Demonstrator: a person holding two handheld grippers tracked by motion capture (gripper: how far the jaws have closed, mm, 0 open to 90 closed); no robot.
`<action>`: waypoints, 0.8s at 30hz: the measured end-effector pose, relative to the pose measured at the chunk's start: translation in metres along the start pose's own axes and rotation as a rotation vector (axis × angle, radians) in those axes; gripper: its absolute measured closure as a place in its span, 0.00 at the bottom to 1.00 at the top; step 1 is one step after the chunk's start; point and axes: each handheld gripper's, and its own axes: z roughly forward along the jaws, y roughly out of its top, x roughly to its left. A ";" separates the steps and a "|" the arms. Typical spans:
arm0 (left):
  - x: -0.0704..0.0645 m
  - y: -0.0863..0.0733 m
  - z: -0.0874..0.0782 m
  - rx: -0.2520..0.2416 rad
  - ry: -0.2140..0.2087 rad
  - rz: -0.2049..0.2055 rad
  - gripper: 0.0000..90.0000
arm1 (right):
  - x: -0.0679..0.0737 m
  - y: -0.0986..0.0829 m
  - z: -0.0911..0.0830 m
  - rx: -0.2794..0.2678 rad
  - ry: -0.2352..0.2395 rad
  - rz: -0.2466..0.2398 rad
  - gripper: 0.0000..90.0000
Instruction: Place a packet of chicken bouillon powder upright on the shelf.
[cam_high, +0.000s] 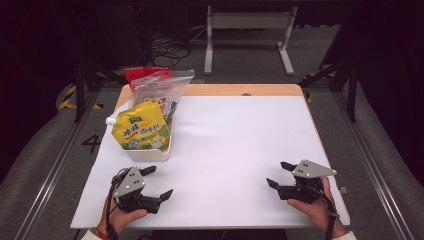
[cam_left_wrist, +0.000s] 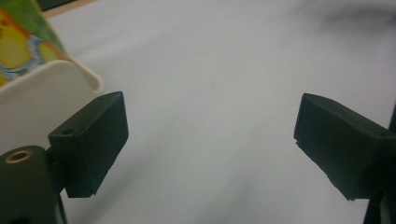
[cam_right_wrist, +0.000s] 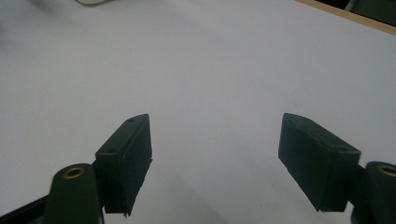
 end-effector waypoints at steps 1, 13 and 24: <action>-0.001 0.000 0.004 0.012 -0.009 0.010 0.12 | 0.000 -0.001 -0.001 0.003 -0.004 0.001 0.26; -0.004 0.003 0.042 0.124 -0.068 0.093 0.12 | 0.006 -0.017 -0.009 0.061 -0.045 -0.057 0.15; -0.005 0.008 0.051 0.143 -0.088 0.121 0.10 | 0.016 -0.027 -0.006 0.105 -0.036 -0.100 0.12</action>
